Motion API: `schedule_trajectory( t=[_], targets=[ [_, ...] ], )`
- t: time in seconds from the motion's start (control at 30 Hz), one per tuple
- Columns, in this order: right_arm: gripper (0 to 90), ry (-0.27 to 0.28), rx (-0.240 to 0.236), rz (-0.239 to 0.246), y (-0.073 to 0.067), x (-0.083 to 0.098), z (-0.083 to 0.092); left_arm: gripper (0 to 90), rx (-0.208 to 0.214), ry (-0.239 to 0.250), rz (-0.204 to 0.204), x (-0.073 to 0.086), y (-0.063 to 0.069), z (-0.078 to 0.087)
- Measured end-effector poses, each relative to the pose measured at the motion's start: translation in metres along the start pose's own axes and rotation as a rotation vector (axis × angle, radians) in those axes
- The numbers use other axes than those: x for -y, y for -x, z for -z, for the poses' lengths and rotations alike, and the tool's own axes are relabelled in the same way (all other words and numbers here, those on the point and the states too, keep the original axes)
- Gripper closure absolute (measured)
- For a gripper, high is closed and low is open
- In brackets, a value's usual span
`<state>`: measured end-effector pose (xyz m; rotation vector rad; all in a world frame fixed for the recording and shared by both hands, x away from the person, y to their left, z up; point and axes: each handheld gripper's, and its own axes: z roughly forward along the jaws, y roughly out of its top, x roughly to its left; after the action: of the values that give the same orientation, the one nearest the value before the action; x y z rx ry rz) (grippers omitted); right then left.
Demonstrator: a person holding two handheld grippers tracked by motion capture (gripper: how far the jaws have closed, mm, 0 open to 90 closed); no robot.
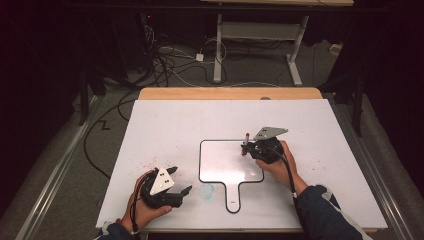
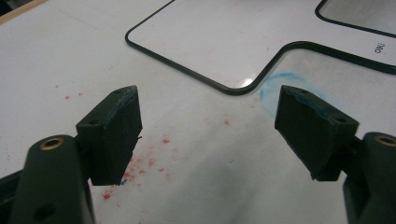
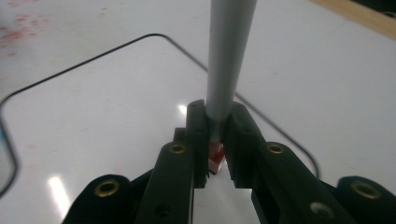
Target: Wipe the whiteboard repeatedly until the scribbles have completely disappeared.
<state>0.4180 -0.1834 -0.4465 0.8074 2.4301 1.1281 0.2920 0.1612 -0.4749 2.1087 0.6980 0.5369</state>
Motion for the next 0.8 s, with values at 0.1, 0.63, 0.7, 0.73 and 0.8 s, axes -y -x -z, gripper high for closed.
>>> schedule_trajectory(
  t=[0.1, 0.63, 0.7, 0.73, 0.8],
  targets=[
    [81.4, -0.025, -0.032, 0.034, -0.012, 0.000, 0.004, 21.9, -0.003, -0.001, -0.003, 0.000, 0.000, 0.001],
    [81.2, -0.003, -0.074, 0.003, -0.025, 0.009, 0.046, 21.8, -0.003, -0.006, -0.010, 0.000, -0.002, -0.002],
    [81.2, 0.009, -0.072, -0.007, -0.024, 0.008, 0.060, 21.9, -0.002, -0.006, -0.009, 0.000, -0.003, -0.002],
    [81.2, 0.011, -0.072, -0.017, -0.023, 0.008, 0.067, 21.9, -0.002, -0.008, -0.009, 0.000, -0.003, -0.002],
    [81.2, 0.002, -0.076, -0.041, -0.019, 0.011, 0.082, 21.9, -0.001, -0.011, -0.010, 0.000, -0.003, -0.002]
  ],
)
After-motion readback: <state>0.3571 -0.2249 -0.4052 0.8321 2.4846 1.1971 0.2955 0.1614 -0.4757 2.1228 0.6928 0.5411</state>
